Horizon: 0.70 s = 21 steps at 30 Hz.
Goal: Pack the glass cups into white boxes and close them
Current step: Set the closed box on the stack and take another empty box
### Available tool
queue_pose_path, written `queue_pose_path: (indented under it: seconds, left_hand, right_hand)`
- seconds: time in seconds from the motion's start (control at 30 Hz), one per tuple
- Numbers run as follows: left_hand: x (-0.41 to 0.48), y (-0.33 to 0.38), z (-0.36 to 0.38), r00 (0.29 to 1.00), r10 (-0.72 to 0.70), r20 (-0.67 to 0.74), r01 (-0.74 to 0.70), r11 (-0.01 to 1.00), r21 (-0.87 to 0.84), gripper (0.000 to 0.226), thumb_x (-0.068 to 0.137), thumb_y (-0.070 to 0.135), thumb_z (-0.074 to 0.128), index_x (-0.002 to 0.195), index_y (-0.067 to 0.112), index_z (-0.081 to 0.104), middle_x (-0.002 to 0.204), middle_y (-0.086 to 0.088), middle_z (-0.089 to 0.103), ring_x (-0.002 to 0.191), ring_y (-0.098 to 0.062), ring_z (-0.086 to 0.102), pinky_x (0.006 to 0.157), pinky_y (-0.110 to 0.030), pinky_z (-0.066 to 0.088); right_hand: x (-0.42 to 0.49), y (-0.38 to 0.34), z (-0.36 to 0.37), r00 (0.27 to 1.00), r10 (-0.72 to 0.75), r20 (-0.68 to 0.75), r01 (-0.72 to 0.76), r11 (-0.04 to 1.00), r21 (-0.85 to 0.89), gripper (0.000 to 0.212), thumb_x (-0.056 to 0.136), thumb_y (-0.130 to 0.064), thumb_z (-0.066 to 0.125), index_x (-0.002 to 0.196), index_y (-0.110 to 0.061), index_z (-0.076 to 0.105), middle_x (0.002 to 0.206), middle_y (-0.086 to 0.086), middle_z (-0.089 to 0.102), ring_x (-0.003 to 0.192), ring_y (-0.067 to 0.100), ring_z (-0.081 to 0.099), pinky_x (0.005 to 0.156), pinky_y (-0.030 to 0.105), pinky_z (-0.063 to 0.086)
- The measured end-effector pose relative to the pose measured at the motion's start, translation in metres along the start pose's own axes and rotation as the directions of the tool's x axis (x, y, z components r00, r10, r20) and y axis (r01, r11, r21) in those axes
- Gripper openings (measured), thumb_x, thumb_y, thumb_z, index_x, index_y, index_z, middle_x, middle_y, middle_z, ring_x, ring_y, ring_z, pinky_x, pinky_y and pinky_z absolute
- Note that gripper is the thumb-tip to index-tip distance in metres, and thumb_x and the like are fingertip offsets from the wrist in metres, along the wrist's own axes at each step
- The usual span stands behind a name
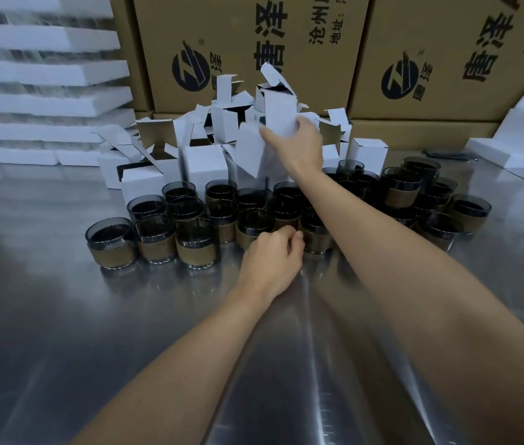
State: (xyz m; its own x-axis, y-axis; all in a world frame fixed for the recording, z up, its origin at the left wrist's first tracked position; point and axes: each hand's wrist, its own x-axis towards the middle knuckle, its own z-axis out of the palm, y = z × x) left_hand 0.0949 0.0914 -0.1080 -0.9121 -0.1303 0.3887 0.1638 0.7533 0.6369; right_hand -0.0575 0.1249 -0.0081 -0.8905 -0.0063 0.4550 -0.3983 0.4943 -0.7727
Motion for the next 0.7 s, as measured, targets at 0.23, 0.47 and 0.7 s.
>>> queue_pose_path:
  seconds: [0.23, 0.47, 0.7]
  left_hand:
    - [0.0, 0.003, -0.005, 0.999, -0.047, -0.002, 0.047, 0.99, -0.135, 0.027, 0.099, 0.038, 0.045, 0.109, 0.021, 0.064, 0.059, 0.0, 0.065, 0.055, -0.014, 0.059, 0.062, -0.032, 0.053]
    - [0.01, 0.0, -0.01, 0.969, -0.234, 0.073, 0.245, 0.898, -0.365, 0.029, 0.099, 0.019, 0.044, 0.079, 0.011, 0.063, 0.052, -0.004, 0.064, 0.038, -0.015, 0.055, 0.045, -0.03, 0.046]
    - [0.023, -0.007, -0.018, 0.927, -0.344, 0.149, 0.35, 0.65, -0.675, 0.035, 0.101, 0.005, 0.039, 0.072, 0.018, 0.052, 0.046, 0.014, 0.061, 0.058, -0.006, 0.06, 0.057, -0.02, 0.049]
  right_hand:
    - [-0.034, -0.029, -0.055, 0.999, -0.029, -0.022, 0.036, 0.839, 0.543, 0.045, 0.093, -0.031, 0.055, 0.137, -0.02, 0.047, 0.122, -0.005, 0.057, 0.099, 0.0, 0.054, 0.072, 0.013, 0.041]
    - [-0.122, -0.005, -0.103, 1.0, 0.009, -0.017, 0.003, 0.797, 0.604, 0.029, 0.092, -0.028, 0.042, 0.065, -0.033, 0.053, 0.071, -0.017, 0.055, 0.066, 0.001, 0.051, 0.061, 0.016, 0.04]
    - [-0.154, 0.028, -0.093, 0.994, -0.104, -0.015, 0.099, 0.877, 0.471, 0.025, 0.091, -0.023, 0.045, 0.067, -0.027, 0.049, 0.071, -0.009, 0.05, 0.067, 0.004, 0.044, 0.066, 0.025, 0.033]
